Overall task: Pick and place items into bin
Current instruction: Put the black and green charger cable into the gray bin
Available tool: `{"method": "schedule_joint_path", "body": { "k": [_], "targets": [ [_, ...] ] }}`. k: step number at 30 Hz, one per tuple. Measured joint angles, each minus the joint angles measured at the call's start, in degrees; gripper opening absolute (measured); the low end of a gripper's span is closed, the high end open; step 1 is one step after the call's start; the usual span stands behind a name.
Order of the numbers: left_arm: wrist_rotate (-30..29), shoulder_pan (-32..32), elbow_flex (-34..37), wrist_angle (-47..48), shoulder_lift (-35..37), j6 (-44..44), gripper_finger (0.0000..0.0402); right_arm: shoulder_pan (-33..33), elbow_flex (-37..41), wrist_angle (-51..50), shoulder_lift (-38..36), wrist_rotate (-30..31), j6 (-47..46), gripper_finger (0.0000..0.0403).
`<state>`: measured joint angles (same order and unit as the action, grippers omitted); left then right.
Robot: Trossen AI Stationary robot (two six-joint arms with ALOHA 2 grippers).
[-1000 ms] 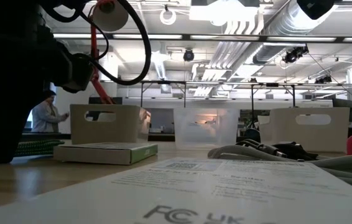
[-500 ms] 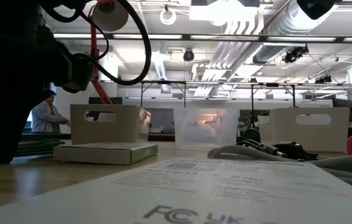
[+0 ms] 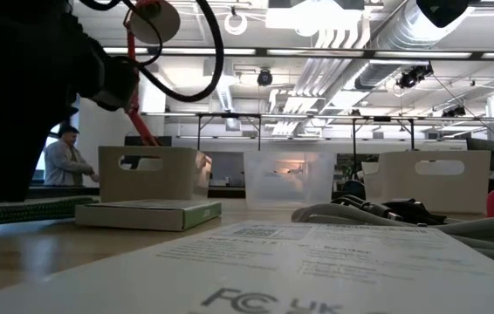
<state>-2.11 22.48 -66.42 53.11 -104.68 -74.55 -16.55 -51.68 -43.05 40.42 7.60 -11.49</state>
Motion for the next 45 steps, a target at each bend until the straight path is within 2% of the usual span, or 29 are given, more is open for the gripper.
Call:
{"method": "schedule_joint_path", "body": {
  "k": [13, 16, 24, 30, 37, 41, 45],
  "targets": [
    [-0.76, 0.02, -0.95, 2.7, 0.04, 1.03, 0.0118, -0.01, 0.0, 0.46, 0.0, -0.28, -1.99, 0.0128],
    [-0.76, 0.02, -0.17, 1.97, 0.04, 1.16, 0.0147, 0.0, 0.0, 0.46, 0.0, -0.55, -1.99, 0.0128],
    [-0.08, 0.02, 1.68, -2.92, 0.11, 0.82, 0.0256, -0.01, 0.0, 0.46, 0.0, -0.68, -2.06, 0.0128],
    [-0.06, 0.02, 1.76, -3.18, -0.41, 0.85, 0.0292, -0.01, 0.0, 0.46, 0.0, -0.68, -1.99, 0.0128],
    [0.74, 0.01, 1.67, -6.23, -2.66, 1.35, 0.0262, -0.01, 0.02, 0.41, -0.02, -0.7, -1.99, 0.0128],
    [0.81, 0.02, 1.56, -6.87, -2.95, 1.28, 0.0224, 0.0, 0.02, 0.2, 0.0, -0.71, -1.99, 0.0128],
    [0.75, 0.02, 1.56, -6.79, -2.99, 1.26, 0.017, 0.0, 0.02, 0.02, 0.0, -0.7, -1.99, 0.0128]
  ]
}}
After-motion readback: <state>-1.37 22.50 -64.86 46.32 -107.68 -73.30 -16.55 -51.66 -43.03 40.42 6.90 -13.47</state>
